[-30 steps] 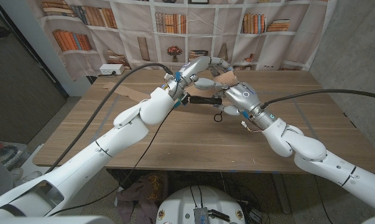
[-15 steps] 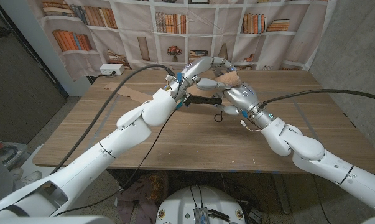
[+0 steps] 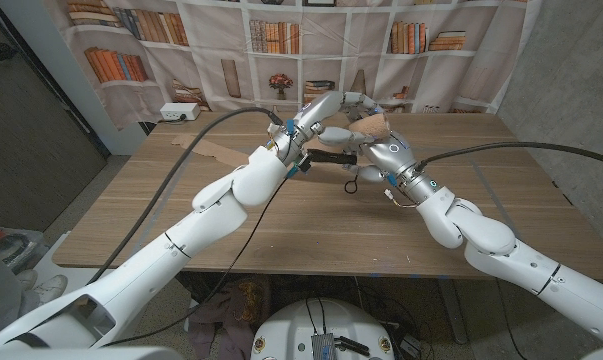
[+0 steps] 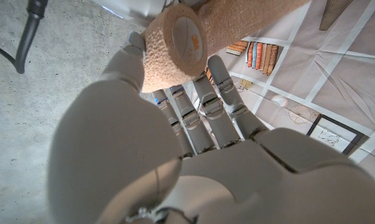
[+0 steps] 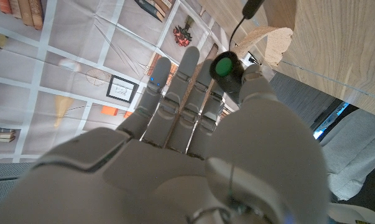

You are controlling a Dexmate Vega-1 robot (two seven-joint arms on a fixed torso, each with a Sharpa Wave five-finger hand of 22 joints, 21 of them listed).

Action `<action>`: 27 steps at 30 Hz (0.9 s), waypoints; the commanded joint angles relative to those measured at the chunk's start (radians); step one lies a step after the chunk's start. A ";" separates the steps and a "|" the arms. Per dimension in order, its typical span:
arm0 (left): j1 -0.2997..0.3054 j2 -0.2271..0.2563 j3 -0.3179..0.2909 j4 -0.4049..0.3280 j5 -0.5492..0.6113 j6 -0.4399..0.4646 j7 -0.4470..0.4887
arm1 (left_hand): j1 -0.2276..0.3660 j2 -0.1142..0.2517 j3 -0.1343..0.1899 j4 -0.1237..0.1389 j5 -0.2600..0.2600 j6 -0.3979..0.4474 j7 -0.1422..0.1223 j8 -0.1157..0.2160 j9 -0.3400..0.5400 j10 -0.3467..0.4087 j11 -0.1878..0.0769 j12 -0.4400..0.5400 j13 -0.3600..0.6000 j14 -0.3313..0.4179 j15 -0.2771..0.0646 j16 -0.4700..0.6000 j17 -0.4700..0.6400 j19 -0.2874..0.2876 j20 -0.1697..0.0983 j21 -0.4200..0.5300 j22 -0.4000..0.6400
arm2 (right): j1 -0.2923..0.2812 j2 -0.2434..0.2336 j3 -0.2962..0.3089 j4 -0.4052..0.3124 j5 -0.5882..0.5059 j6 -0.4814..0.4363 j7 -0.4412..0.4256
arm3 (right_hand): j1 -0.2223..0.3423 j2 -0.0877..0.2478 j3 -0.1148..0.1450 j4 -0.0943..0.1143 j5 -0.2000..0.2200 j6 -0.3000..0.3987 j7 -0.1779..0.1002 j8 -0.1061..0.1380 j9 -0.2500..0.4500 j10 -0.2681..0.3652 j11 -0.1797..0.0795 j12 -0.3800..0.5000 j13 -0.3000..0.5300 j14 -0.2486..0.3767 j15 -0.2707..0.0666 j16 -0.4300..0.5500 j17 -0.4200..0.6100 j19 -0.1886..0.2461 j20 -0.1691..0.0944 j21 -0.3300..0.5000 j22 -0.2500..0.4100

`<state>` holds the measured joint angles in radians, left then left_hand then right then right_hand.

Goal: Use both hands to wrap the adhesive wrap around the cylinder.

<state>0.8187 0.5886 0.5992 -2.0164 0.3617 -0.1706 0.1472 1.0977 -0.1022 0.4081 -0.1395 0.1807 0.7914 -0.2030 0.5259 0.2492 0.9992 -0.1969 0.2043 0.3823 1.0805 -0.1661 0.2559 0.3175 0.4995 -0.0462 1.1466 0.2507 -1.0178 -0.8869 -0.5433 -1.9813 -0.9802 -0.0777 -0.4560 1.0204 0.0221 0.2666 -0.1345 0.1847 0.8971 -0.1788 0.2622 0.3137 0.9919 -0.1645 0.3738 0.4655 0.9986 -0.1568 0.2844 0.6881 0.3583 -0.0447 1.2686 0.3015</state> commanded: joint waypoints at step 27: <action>0.022 -0.053 0.002 0.060 -0.032 -0.097 0.052 | 0.174 0.179 0.004 0.005 0.006 0.116 0.112 0.005 0.006 0.004 -0.002 0.003 0.004 0.017 -0.074 0.005 0.007 -0.010 -0.091 0.011 -0.011 | 0.033 0.041 0.007 0.031 0.113 -0.039 -0.006 | 0.116 0.121 0.004 0.005 0.006 0.040 -0.027 0.001 0.004 0.032 -0.025 -0.001 0.006 0.005 -0.083 -0.002 0.007 -0.005 -0.157 0.012 -0.006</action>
<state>0.8503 0.5564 0.5909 -1.9839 0.3508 -0.2341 0.1984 1.0977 -0.1022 0.4072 -0.1403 0.1814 0.7912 -0.2028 0.5237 0.2527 1.0012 -0.1988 0.2037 0.3833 1.0808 -0.1664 0.2568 0.3221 0.4960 -0.0499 1.1542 0.2373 -1.0050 -0.8657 -0.5255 -1.9645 -0.8885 -0.1180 -0.4528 1.0208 0.0217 0.2666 -0.1345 0.1852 0.8971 -0.1789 0.2574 0.3130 0.9920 -0.1644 0.3697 0.4708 0.9985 -0.1568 0.2844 0.6928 0.3583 -0.0446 1.2764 0.2938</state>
